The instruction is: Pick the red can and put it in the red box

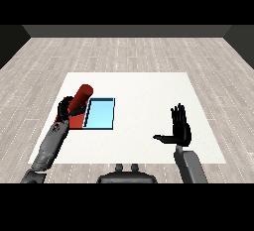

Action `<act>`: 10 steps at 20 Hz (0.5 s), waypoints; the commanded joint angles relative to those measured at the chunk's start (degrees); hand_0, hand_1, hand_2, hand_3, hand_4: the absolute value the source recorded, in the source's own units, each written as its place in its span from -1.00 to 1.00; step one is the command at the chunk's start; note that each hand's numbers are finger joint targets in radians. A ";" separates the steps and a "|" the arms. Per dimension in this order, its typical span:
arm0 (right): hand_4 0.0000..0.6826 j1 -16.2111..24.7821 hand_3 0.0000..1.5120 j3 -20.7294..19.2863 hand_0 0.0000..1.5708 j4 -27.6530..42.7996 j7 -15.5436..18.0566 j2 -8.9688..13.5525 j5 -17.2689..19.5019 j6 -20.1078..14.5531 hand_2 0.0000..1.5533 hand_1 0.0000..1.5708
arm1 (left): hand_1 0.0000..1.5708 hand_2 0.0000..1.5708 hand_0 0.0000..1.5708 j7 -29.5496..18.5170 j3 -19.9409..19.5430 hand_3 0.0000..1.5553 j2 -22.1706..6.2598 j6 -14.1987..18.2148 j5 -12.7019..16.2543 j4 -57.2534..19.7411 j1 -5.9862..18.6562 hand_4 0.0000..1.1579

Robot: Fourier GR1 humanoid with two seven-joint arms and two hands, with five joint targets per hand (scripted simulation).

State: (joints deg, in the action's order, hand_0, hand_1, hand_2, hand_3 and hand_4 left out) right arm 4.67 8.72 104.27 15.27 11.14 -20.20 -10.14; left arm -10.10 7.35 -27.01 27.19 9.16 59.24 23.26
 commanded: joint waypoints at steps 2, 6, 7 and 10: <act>-1.00 -1.18 -1.00 -0.54 -1.00 -4.55 1.73 0.11 2.06 0.20 -1.00 -1.00 | 1.00 0.97 1.00 3.12 -0.59 0.89 -4.17 -1.34 -3.78 -15.08 2.55 0.82; -1.00 -2.60 -1.00 -1.96 -1.00 -6.14 3.97 -2.15 -0.66 0.99 -1.00 -1.00 | 0.92 0.82 0.92 6.70 -0.04 0.75 -3.54 -1.70 -6.16 -29.15 6.44 0.68; -1.00 -5.76 -1.00 -3.29 -1.00 -9.66 2.78 -0.60 -0.21 1.34 -1.00 -1.00 | 0.57 0.46 0.57 7.38 0.87 0.37 -4.94 -2.60 -7.93 -32.25 8.85 0.59; -1.00 -6.35 -1.00 -2.83 -1.00 -10.53 2.73 -0.38 1.70 0.45 -1.00 -1.00 | -0.19 -0.24 -0.19 7.88 0.58 -1.00 -2.78 -3.90 -8.66 -40.85 12.69 0.33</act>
State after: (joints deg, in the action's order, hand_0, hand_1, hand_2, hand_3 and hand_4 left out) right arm 0.58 6.74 96.74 17.77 10.29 -19.51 -9.52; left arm -3.96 7.72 -30.52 24.52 2.42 28.69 31.20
